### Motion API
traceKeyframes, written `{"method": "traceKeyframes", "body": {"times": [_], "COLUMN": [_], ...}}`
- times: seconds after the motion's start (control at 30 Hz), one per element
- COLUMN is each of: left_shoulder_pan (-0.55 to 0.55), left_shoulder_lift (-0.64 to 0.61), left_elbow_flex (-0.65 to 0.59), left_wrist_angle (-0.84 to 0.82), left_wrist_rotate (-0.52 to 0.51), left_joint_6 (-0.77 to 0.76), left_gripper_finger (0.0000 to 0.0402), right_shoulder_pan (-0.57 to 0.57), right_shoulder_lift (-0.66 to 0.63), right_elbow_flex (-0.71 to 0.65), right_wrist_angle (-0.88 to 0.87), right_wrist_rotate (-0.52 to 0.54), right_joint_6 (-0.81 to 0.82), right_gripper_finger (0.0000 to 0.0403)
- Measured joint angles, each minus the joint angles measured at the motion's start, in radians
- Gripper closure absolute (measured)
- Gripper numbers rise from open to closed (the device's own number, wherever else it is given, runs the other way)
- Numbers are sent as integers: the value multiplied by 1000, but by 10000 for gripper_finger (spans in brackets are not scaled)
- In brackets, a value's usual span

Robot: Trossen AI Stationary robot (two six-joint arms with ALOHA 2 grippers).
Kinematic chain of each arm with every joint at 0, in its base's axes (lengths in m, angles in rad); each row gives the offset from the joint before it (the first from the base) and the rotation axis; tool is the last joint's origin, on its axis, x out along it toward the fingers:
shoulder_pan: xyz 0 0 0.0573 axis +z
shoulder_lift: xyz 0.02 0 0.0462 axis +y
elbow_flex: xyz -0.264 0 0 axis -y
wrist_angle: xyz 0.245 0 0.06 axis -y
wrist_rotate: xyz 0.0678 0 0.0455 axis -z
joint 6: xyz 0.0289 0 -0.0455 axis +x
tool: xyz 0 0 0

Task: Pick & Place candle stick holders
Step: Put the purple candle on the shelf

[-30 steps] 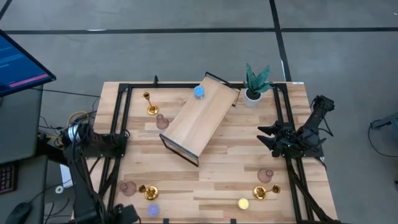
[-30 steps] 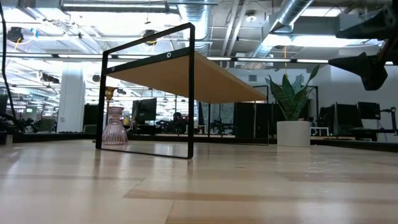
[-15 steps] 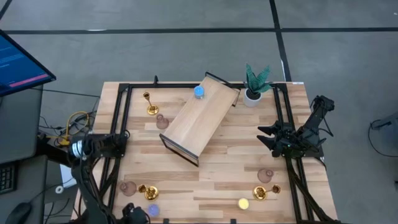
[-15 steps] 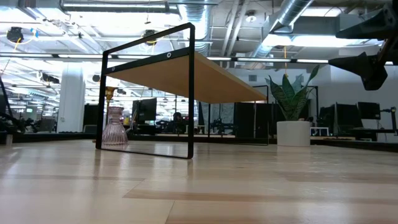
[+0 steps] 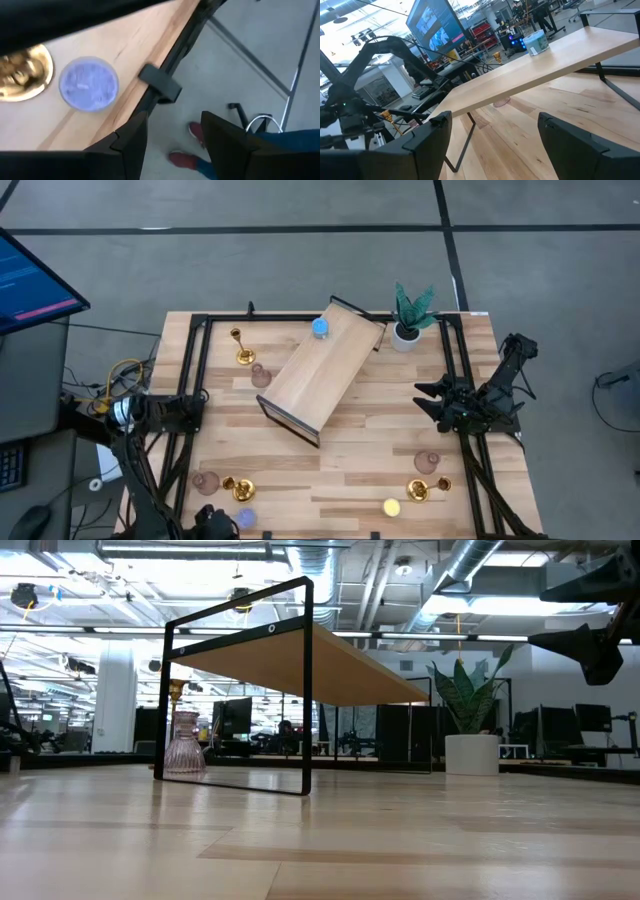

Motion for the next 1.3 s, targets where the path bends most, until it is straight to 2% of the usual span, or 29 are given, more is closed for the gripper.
{"method": "traceKeyframes", "body": {"times": [0.1, 0.23, 0.33, 0.43, 0.67, 0.8, 0.9, 1.3], "left_shoulder_pan": [14, 38, 30, 18, -3, -34, -62, -108], "left_shoulder_lift": [-33, -56, -57, -57, -57, -57, -57, -57], "left_elbow_flex": [-9, -38, -60, -79, -144, -172, -195, -347], "left_wrist_angle": [5, 60, 120, 137, 135, 123, 115, 121], "left_wrist_rotate": [-21, 56, 64, 58, 54, -47, -128, -254], "left_joint_6": [19, 35, 75, 79, 74, 78, 74, 74], "left_gripper_finger": [215, 215, 207, 184, 101, 77, 79, 113], "right_shoulder_pan": [0, 0, 0, 0, 0, 0, 0, 0], "right_shoulder_lift": [0, 0, 0, 0, 0, 0, 0, 0], "right_elbow_flex": [0, 0, 0, 0, 0, 0, 0, 0], "right_wrist_angle": [0, 0, -1, -2, -2, -2, -2, -2], "right_wrist_rotate": [0, 0, 0, 0, 0, 0, 0, 0], "right_joint_6": [0, 0, 0, 0, 0, 0, 0, 0], "right_gripper_finger": [117, 117, 117, 117, 117, 117, 117, 117]}}
